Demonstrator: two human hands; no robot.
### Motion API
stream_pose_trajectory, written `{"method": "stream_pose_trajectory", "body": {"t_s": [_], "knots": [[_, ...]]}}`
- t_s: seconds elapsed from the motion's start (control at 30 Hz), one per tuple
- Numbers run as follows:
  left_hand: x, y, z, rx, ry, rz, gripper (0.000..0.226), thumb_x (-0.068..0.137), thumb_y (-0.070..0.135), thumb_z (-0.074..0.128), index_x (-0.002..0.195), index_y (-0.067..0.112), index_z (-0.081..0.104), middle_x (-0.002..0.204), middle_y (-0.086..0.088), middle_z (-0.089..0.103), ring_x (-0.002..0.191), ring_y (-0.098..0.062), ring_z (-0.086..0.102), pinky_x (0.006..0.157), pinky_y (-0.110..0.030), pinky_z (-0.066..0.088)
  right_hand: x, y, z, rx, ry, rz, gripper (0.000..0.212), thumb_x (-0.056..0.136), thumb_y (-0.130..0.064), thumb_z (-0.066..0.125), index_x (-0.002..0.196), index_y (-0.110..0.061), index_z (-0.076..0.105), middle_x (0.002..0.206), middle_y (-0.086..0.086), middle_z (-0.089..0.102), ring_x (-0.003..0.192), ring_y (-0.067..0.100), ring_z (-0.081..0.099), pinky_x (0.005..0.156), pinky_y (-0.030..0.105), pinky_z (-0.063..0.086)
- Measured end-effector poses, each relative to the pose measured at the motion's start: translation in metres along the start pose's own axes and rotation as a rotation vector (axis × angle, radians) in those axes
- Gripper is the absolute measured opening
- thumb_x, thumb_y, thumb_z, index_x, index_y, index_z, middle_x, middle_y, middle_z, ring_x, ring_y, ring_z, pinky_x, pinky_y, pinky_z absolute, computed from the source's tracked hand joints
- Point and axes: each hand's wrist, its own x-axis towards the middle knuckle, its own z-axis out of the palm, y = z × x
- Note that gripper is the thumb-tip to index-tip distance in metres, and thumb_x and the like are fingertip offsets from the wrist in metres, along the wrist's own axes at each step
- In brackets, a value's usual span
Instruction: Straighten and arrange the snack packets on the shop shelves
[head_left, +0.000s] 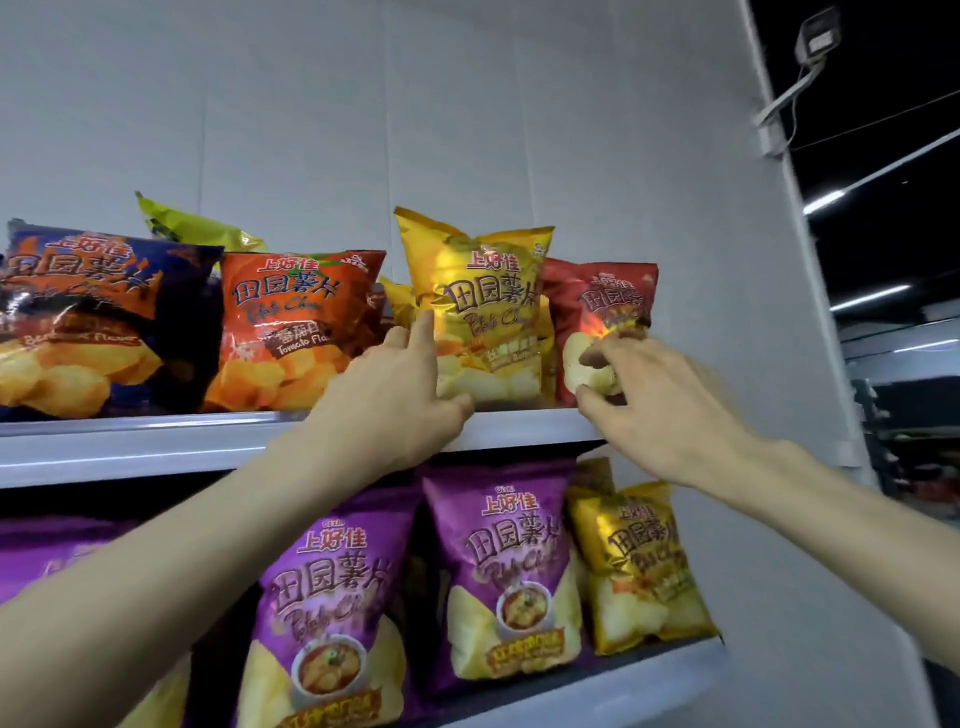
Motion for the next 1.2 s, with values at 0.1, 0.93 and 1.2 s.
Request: {"method": "stream_pose_trajectory", "body": {"t_s": [0.1, 0.93, 1.2], "knots": [[0.019, 0.007, 0.019, -0.088, 0.038, -0.097, 0.116, 0.092, 0.063, 0.067, 0.168, 0.019, -0.009, 0.160, -0.018, 0.033, 0.138, -0.047, 0.048, 0.109, -0.054, 0.044, 0.011, 0.035, 0.012, 0.069, 0.028, 0.066, 0.054, 0.089, -0.055, 0.053, 0.137, -0.031, 0.051, 0.140, -0.003, 0.057, 0.129, 0.027, 0.055, 0.101, 0.046, 0.051], [0.121, -0.042, 0.077, -0.627, 0.033, -0.382, 0.127, 0.028, 0.084, 0.094, 0.139, 0.034, 0.056, 0.121, 0.012, 0.075, 0.107, -0.017, 0.075, 0.095, -0.039, 0.061, 0.103, 0.142, 0.085, 0.624, -0.194, 0.213, 0.117, 0.046, -0.091, 0.079, 0.142, -0.032, 0.048, 0.130, -0.011, 0.065, 0.122, 0.020, 0.062, 0.106, 0.044, 0.050], [0.109, -0.032, 0.057, -0.709, 0.003, -0.258, 0.091, 0.048, 0.072, 0.098, 0.124, 0.028, 0.073, 0.111, 0.010, 0.081, 0.103, -0.018, 0.078, 0.098, -0.042, 0.059, 0.093, 0.146, 0.085, 0.678, -0.143, 0.142, 0.053, 0.075, -0.060, 0.085, 0.111, -0.037, 0.054, 0.107, -0.021, 0.065, 0.103, 0.009, 0.062, 0.091, 0.033, 0.045]]}}
